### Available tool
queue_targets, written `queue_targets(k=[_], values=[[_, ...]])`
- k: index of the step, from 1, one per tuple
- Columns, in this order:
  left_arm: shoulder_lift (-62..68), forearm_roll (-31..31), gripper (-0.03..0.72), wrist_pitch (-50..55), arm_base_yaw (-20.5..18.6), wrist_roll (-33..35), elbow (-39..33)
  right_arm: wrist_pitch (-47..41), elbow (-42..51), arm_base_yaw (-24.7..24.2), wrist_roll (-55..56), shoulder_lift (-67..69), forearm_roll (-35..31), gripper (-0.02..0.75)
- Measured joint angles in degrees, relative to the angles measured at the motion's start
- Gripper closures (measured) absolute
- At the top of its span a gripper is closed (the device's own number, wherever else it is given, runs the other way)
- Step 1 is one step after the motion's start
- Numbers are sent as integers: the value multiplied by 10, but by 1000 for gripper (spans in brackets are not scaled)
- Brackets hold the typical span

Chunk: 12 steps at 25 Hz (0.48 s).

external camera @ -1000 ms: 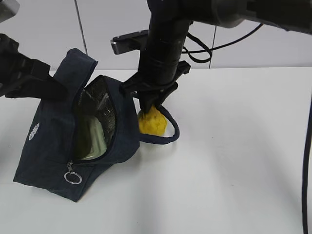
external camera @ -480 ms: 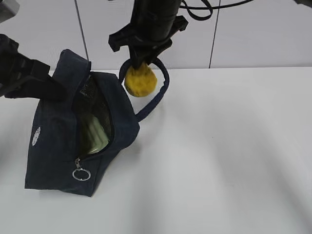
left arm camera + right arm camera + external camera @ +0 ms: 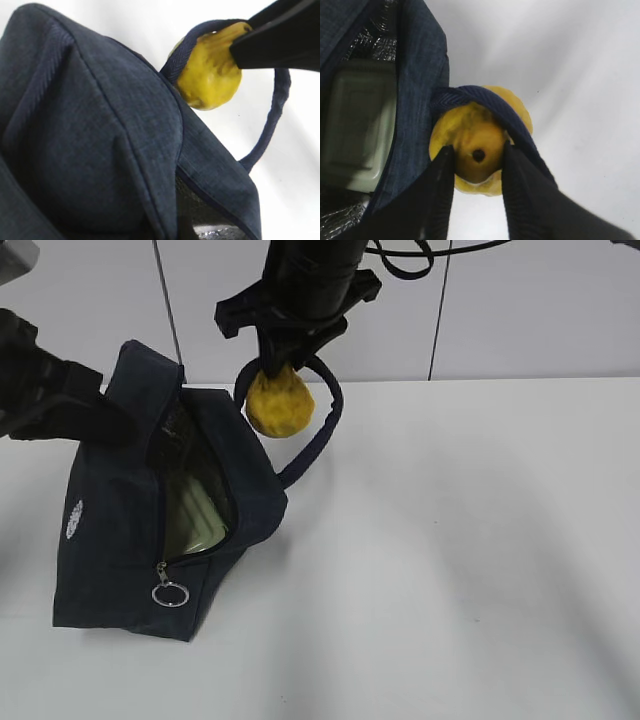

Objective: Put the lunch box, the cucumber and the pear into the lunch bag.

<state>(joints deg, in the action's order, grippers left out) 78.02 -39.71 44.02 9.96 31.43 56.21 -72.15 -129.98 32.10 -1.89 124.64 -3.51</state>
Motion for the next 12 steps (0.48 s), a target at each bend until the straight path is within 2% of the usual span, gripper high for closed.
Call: queue_targets(k=[7, 12], values=[[0, 1, 666, -2, 0, 0, 0, 1, 94, 0, -10, -39, -16, 496], [0, 1, 666, -4, 0, 0, 0, 1, 106, 0, -25, -79, -30, 496]])
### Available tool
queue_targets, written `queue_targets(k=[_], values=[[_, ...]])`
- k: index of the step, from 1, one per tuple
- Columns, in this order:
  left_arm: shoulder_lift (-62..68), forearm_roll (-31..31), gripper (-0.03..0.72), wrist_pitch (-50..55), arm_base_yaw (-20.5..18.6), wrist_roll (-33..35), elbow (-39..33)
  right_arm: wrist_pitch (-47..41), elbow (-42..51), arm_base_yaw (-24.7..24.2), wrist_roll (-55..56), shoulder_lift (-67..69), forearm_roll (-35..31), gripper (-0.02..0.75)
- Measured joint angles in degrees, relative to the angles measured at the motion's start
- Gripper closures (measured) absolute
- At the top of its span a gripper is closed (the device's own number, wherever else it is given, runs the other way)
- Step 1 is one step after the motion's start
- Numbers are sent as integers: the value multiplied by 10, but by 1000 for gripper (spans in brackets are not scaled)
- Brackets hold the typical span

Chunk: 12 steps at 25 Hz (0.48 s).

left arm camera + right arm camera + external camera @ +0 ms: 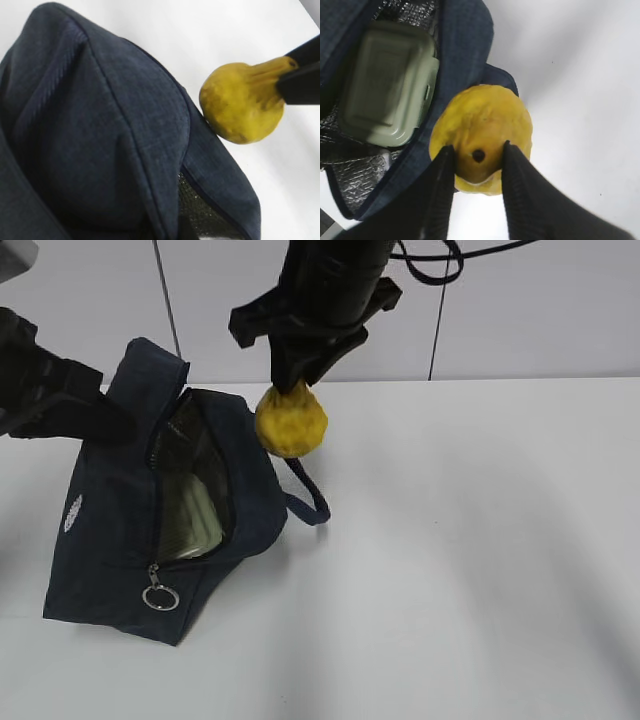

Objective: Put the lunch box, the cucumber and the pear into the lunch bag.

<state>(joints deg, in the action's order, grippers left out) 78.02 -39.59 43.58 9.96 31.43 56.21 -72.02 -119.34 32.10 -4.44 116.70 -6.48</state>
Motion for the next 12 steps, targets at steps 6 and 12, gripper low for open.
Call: queue_targets(k=[6, 12], values=[[0, -1, 666, -1, 0, 0, 0, 0, -2, 0, -34, -11, -91, 496], [0, -1, 666, -2, 0, 0, 0, 0, -2, 16, -60, -11, -131, 497]])
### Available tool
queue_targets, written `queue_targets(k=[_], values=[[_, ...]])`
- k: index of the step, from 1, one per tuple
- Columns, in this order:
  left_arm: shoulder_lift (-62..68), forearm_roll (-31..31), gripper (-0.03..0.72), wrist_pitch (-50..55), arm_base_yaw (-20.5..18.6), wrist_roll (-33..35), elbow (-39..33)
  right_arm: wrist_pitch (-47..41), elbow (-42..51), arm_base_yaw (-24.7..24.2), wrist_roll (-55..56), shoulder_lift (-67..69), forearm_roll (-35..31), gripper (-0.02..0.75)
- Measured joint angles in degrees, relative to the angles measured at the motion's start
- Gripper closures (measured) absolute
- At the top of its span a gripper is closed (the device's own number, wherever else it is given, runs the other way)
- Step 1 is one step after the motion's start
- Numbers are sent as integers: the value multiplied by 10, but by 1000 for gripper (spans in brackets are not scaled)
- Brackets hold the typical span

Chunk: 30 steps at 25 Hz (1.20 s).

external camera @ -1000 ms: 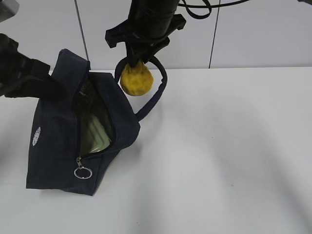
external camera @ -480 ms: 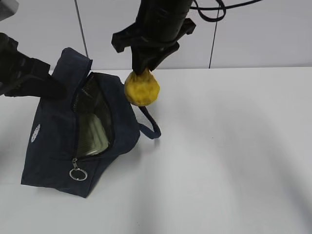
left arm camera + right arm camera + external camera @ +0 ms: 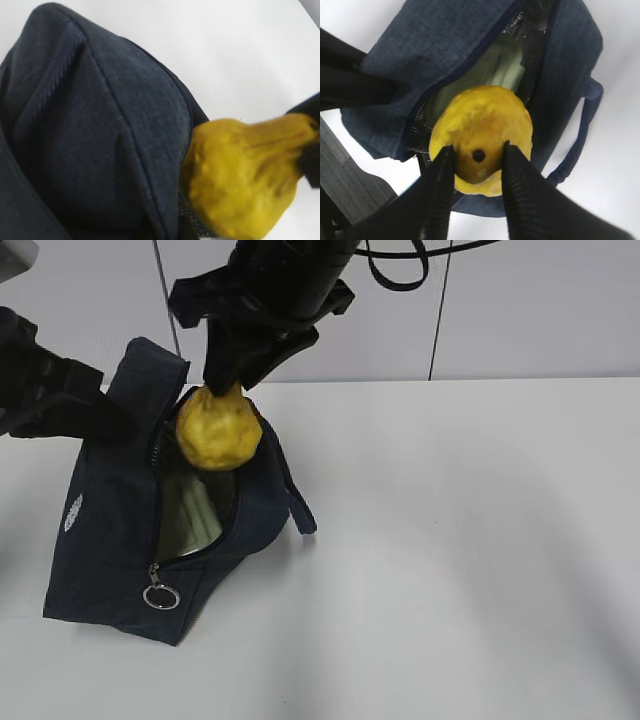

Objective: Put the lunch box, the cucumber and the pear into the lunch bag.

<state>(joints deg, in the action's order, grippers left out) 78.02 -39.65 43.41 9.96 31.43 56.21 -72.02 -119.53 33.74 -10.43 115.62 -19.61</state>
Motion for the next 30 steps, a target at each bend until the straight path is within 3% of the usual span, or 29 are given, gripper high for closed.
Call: queue_targets(k=[12, 14, 19, 23, 25, 30], values=[[0, 0, 666, 0, 0, 0, 0, 5, -1, 29, -34, 73, -5, 491], [0, 0, 666, 0, 0, 0, 0, 9, -1, 29, -44, 73, -11, 447], [0, -1, 666, 0, 0, 0, 0, 13, -1, 29, -59, 73, -18, 229], [0, -1, 666, 0, 0, 0, 0, 13, -1, 29, -59, 73, -15, 180], [0, -1, 666, 1, 0, 0, 0, 13, -1, 29, -47, 72, 3, 176], [0, -1, 666, 2, 0, 0, 0, 9, -1, 29, 26, 55, 120, 176]])
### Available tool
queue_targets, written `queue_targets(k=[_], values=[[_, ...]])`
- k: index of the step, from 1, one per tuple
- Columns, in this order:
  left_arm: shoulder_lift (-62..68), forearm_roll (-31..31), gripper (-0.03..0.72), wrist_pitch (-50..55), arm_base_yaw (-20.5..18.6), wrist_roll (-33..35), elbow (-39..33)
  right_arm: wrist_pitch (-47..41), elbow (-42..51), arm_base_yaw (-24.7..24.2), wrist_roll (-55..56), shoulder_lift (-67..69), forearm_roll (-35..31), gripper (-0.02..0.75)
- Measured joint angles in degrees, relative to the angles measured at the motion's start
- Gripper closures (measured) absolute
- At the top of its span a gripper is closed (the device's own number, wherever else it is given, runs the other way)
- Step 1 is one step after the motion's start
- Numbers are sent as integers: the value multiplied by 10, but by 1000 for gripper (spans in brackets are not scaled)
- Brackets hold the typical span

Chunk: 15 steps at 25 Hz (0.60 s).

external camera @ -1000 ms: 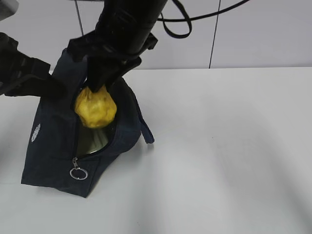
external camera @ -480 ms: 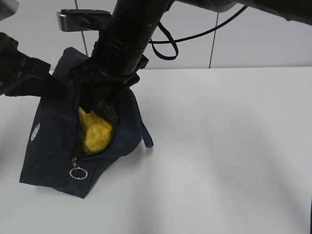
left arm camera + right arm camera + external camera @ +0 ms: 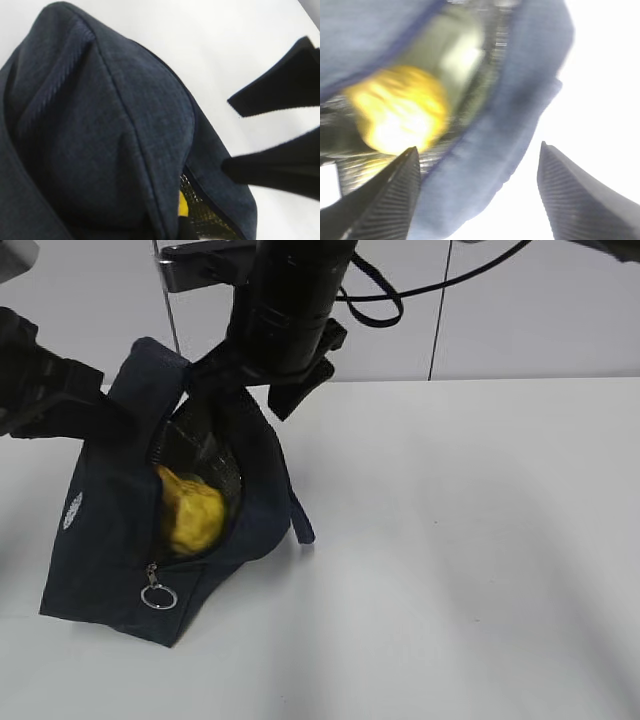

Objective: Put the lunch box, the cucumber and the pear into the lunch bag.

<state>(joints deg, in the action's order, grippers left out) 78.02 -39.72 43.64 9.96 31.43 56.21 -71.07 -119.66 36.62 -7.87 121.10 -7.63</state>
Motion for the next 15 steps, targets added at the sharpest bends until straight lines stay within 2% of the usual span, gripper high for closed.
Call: queue_targets(k=[7, 15], values=[[0, 0, 666, 1, 0, 0, 0, -1, 0, -4, 36, 0, 61, 178], [0, 0, 666, 5, 0, 0, 0, -1, -1, -10, 37, 45, 37, 260]])
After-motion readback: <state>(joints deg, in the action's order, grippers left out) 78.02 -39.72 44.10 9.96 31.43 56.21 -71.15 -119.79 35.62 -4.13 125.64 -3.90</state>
